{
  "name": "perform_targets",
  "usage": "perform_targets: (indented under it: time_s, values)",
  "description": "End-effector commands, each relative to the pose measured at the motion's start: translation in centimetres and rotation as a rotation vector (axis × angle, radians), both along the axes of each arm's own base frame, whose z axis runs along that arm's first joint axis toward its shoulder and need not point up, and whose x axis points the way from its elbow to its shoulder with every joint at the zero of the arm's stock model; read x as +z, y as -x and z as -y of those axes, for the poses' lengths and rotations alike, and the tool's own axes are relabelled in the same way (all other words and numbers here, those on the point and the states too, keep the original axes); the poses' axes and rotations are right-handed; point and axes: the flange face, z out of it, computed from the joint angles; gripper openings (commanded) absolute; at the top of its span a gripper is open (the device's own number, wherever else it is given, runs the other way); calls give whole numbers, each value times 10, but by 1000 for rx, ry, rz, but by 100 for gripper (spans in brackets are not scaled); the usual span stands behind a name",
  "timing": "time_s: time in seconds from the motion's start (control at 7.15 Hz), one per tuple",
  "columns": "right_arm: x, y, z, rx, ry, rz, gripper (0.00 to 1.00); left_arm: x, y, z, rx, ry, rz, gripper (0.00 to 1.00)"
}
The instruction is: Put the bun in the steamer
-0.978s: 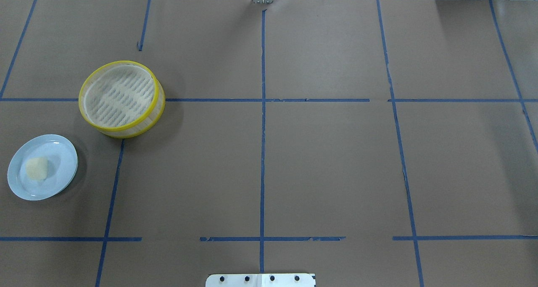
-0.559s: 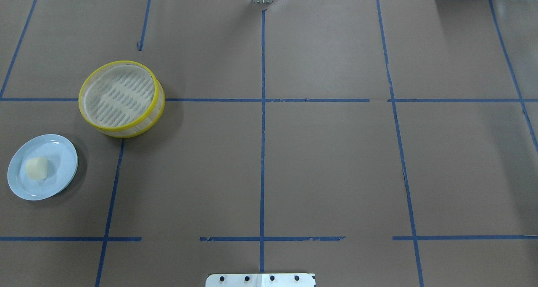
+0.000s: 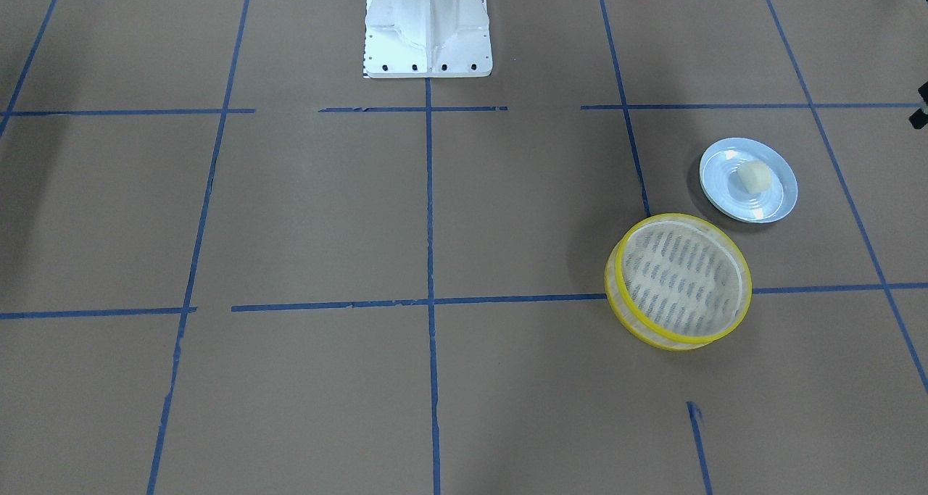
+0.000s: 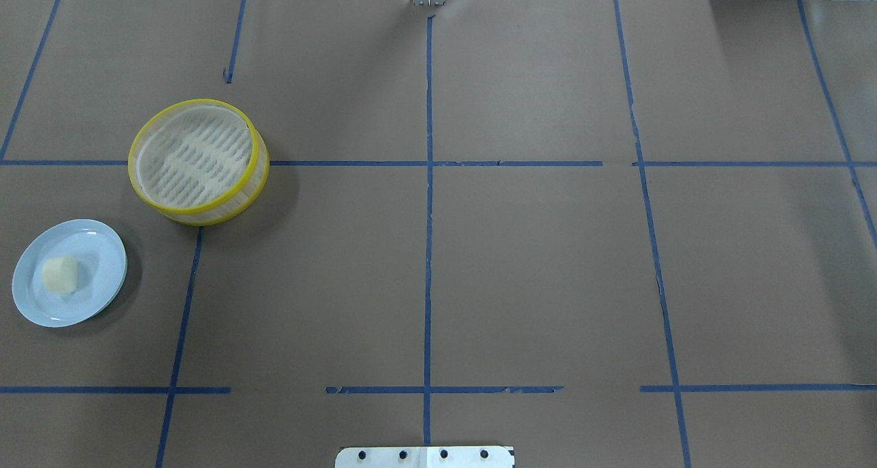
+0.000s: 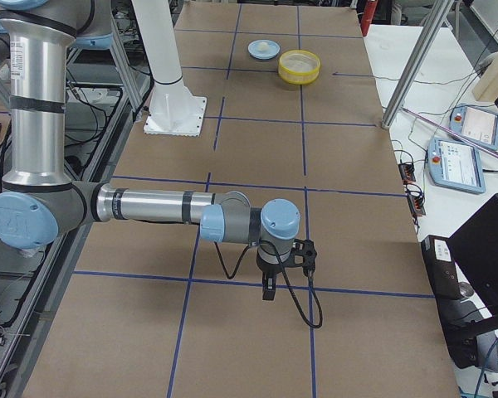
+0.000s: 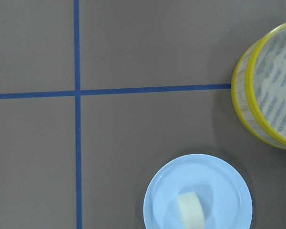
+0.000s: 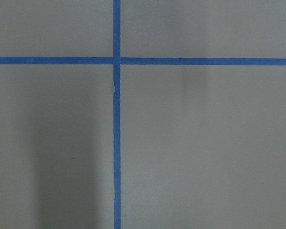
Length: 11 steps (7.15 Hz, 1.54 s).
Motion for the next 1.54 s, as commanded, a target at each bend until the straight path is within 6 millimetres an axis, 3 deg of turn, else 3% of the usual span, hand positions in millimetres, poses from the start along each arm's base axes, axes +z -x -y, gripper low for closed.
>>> perform_targets:
  time_s: [0.0,0.14,0.28,0.42,0.56,0.84,1.12,1.4]
  values:
    - [1,1,0,-1,2,0,100,37,-46,-32,-45,23,-49,100]
    - [0,0,0,0,-1,0,100,61,-73,-36,-57,89,-63,100]
    - [0,1,0,-1,1,0,100,83,-84,-34,-72,77,-62,100]
    - [0,1,0,-1,1,0,100,93,-103,-36,-66,91,-69,100]
    - [0,1,0,-1,1,0,100,88,-119,-26,-72,68,-53,100]
    - [0,1,0,-1,1,0,100,90,-150,-31,-58,74,-26,100]
    - [0,1,0,-1,1,0,100,107,-171,-31,-35,76,14,100]
    - [0,0,0,0,1,0,100,112,-173,-30,-32,71,25,100]
